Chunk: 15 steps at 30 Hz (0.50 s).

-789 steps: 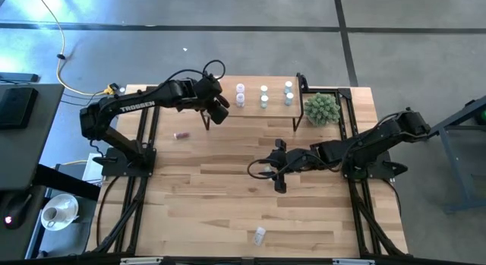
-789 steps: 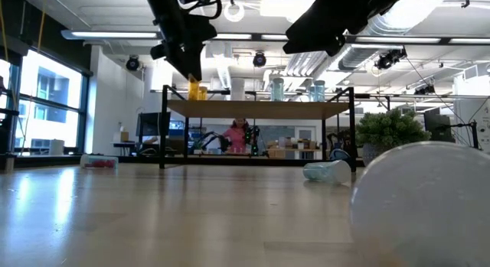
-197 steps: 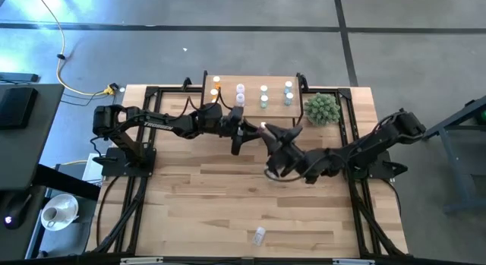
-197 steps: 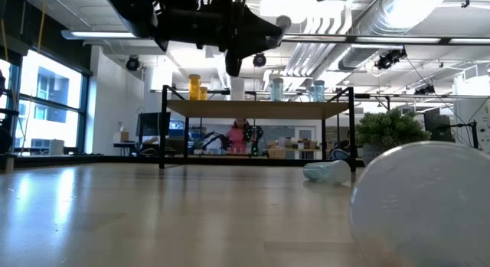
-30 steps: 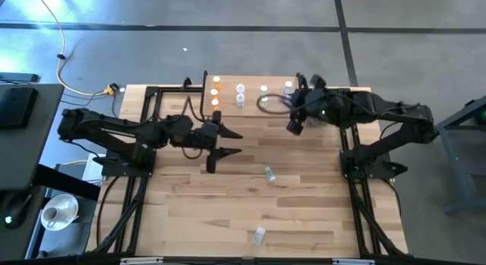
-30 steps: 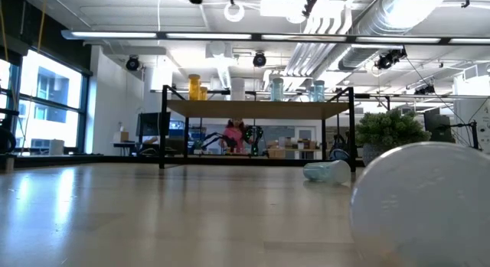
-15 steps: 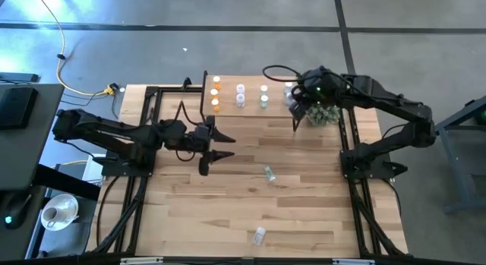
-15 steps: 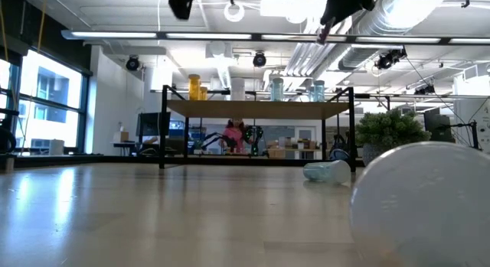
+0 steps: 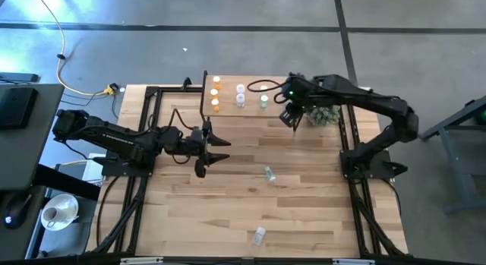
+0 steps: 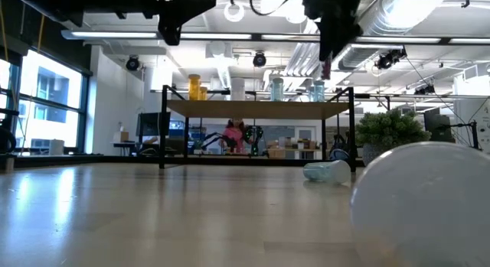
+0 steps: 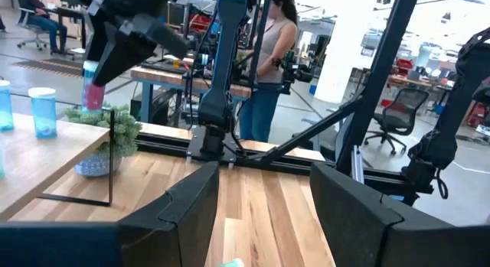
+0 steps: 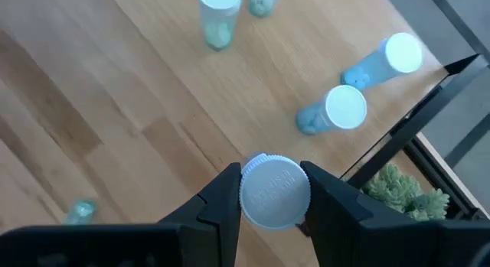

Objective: Pick and place medicine bottles onto shelf by color
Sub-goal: Put the blue pill bottle on the shelf and aligned with the other blue pill bottles

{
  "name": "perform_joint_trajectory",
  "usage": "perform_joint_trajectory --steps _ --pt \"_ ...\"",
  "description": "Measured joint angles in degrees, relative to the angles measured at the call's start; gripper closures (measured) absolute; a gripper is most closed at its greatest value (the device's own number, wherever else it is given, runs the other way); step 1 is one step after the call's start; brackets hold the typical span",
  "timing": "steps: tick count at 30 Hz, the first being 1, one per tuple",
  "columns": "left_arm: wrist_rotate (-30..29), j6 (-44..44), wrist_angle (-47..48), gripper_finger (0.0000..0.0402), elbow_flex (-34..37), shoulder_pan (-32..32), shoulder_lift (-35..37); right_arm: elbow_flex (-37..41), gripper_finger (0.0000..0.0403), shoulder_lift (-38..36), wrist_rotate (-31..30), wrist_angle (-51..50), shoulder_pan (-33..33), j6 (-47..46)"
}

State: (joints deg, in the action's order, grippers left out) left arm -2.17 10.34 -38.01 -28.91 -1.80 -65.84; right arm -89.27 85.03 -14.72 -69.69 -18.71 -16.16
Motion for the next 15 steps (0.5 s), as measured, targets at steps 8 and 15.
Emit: perform_joint_trajectory --steps 8,15 --pt "0.0 0.0 -0.4 0.0206 0.0 0.0 0.0 0.0 0.0291 1.3 0.2 0.4 -2.2 -2.0" --pt "0.3 0.0 -0.4 0.0206 0.0 0.0 0.0 2.6 0.0291 1.1 0.2 -0.2 -1.7 -1.2"
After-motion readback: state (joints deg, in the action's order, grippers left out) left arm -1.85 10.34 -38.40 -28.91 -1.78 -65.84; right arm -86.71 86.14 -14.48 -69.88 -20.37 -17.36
